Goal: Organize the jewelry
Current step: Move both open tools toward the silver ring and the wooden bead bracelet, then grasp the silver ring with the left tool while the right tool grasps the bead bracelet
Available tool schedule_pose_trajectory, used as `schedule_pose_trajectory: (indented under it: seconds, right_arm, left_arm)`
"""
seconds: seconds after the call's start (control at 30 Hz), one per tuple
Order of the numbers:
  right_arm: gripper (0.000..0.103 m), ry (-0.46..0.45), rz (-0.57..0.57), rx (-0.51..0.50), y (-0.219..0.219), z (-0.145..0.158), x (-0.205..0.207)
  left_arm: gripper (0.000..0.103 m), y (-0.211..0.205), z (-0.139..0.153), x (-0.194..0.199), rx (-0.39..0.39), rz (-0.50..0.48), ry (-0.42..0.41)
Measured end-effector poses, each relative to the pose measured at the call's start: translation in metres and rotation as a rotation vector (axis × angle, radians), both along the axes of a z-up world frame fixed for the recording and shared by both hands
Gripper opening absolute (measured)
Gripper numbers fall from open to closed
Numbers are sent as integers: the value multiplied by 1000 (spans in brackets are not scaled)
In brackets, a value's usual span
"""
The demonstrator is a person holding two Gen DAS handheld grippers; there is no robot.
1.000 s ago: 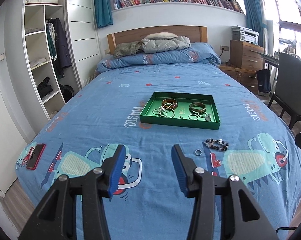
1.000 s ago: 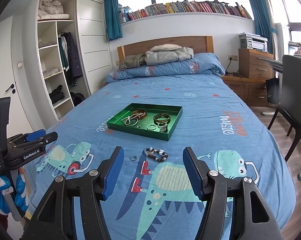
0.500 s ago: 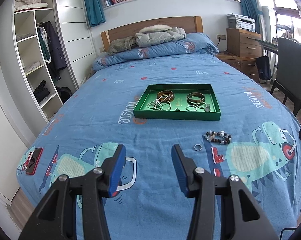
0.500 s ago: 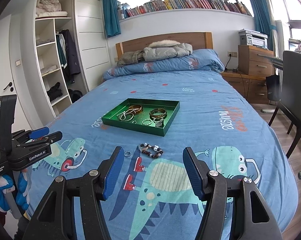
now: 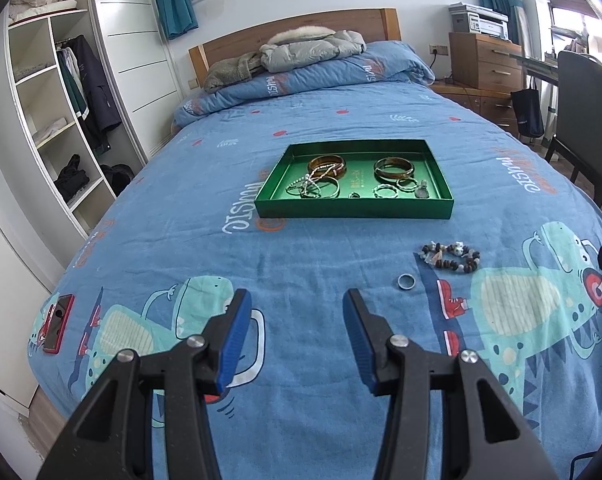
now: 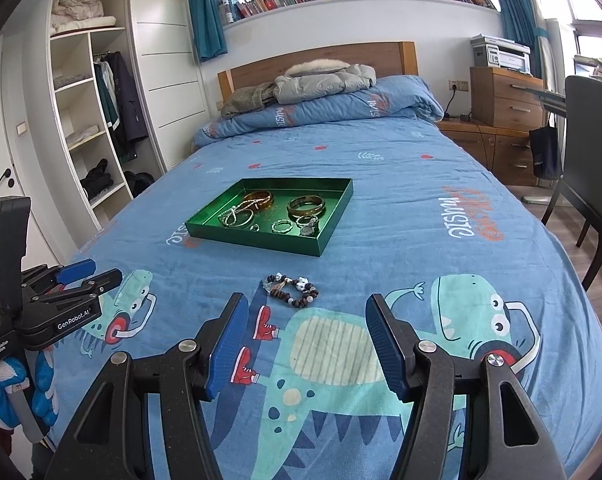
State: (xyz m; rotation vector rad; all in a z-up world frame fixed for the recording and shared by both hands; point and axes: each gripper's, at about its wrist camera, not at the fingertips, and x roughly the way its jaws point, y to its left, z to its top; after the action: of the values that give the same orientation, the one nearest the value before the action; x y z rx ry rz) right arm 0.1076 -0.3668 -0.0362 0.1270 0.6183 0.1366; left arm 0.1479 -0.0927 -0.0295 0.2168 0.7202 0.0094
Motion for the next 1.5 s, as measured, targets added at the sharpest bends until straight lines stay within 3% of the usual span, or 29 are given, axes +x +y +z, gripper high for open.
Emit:
schedule_pose_trajectory:
  seconds: [0.3, 0.6, 0.77, 0.93, 1.03, 1.2, 1.27, 1.5]
  right_arm:
    - [60, 35, 18, 4, 8, -16, 20]
    - [52, 104, 10, 23, 2, -45, 51]
    - [50, 141, 1, 34, -2, -61, 75]
    - [49, 177, 10, 48, -3, -77, 102]
    - [47, 211, 21, 58, 0, -88, 121]
    - [40, 260, 36, 60, 6, -104, 150]
    - [35, 276, 45, 61, 9, -110, 159]
    - [35, 317, 66, -17, 31, -126, 169]
  left_arm:
    - [45, 4, -28, 23, -36, -45, 80]
    - [45, -23, -72, 55, -104, -240, 220]
    - [45, -49, -91, 80, -126, -348, 257]
    - [45, -62, -108, 105, -155, -380, 288]
    - [40, -63, -115, 110, -164, -394, 279]
    - [19, -54, -119, 112, -176, -392, 234]
    - [19, -50, -119, 114, -197, -396, 226]
    - [19, -42, -120, 112, -205, -396, 171]
